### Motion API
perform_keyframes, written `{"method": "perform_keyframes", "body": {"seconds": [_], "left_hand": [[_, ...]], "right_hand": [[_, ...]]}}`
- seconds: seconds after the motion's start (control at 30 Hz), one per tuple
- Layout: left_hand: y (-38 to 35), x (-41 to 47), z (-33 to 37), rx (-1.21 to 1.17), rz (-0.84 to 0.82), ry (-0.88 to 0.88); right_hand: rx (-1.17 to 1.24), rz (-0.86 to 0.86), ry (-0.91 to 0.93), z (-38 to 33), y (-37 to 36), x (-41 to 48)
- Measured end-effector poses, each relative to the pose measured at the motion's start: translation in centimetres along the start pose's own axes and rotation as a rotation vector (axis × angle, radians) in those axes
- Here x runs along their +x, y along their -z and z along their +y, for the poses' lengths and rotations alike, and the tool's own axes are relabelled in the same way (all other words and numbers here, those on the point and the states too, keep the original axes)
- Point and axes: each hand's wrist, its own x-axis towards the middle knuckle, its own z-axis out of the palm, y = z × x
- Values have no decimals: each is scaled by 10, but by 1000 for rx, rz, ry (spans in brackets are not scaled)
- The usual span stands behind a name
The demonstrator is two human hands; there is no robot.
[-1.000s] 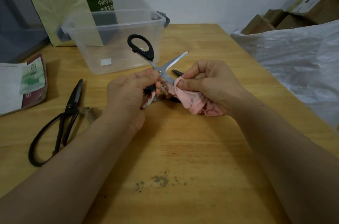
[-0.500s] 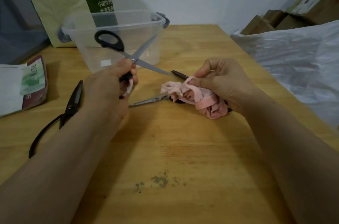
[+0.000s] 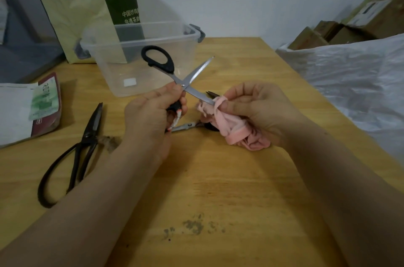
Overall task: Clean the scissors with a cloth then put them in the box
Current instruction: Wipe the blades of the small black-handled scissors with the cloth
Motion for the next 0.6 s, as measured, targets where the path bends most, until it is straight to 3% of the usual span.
{"method": "perform_keyframes", "body": {"seconds": [0.17,0.33,0.5,0.6], "left_hand": [[1,-2,0,82,15,-58],[0,-4,-1,116,5,-29],[-5,-8,-5,189,-42,-40],[-8,-11,-7,187,-104,-31]], "right_hand": [[-227,267,43,3,9,9],[-241,489,225,0,14,9],[-221,343,449,-6,-7,-4],[-374,229,539,4,-22,-5]]}}
